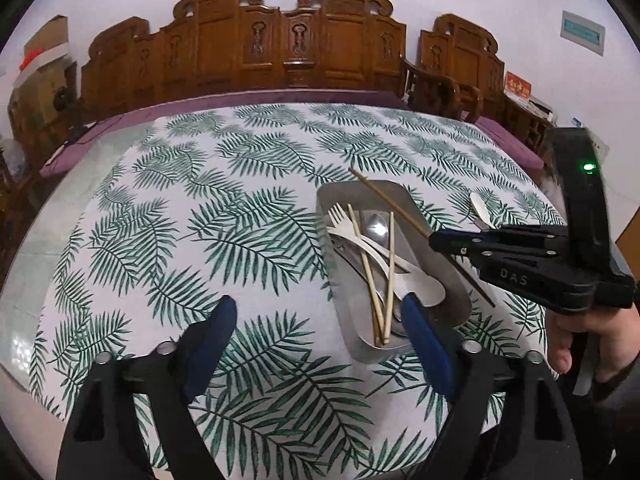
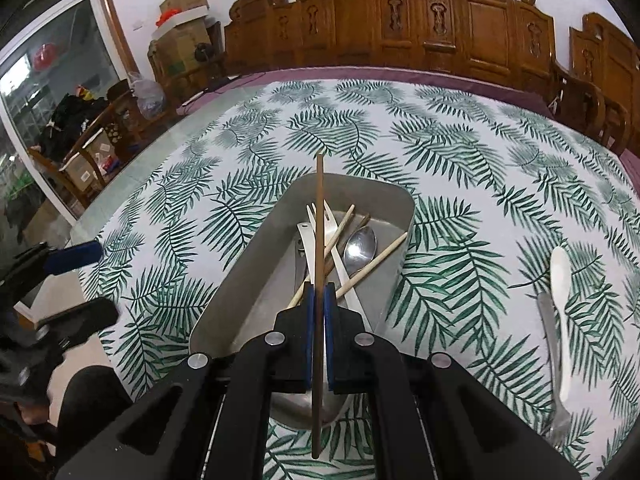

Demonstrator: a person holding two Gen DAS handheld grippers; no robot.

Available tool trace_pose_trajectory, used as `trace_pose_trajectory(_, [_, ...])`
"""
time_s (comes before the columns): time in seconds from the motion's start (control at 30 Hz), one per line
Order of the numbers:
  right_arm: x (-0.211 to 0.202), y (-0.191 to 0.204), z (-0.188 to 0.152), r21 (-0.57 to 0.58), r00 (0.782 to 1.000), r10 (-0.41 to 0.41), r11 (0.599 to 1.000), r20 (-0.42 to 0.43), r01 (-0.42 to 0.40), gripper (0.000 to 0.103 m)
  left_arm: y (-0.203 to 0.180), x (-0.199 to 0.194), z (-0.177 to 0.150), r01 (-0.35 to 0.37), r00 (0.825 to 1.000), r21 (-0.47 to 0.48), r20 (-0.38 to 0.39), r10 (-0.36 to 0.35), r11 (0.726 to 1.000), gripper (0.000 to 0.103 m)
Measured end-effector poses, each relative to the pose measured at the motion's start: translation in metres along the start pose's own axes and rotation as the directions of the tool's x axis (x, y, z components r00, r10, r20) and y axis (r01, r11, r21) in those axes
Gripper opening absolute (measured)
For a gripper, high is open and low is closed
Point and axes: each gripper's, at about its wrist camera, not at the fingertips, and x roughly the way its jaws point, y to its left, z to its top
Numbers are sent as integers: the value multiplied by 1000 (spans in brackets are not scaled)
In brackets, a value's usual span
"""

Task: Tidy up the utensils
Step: 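Lower the chopstick into the grey tray and open the right gripper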

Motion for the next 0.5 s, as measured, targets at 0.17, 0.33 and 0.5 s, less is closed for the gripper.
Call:
trace_pose_trajectory(0.17, [15, -3, 0, 36, 999, -4, 999, -33, 6, 6, 9, 1, -4, 0, 1000, -18, -3, 0, 1000, 85])
trace_pose_trajectory(0.33, [28, -5, 1, 74, 998, -2, 997, -57, 6, 6, 12, 1, -4, -1, 1000, -23, -5, 1, 1000, 85])
trace_pose_trajectory(0.5, [38, -1, 2, 85, 997, 6, 996, -77, 0, 6, 13, 0, -3, 1, 1000, -26, 0, -1, 1000, 85])
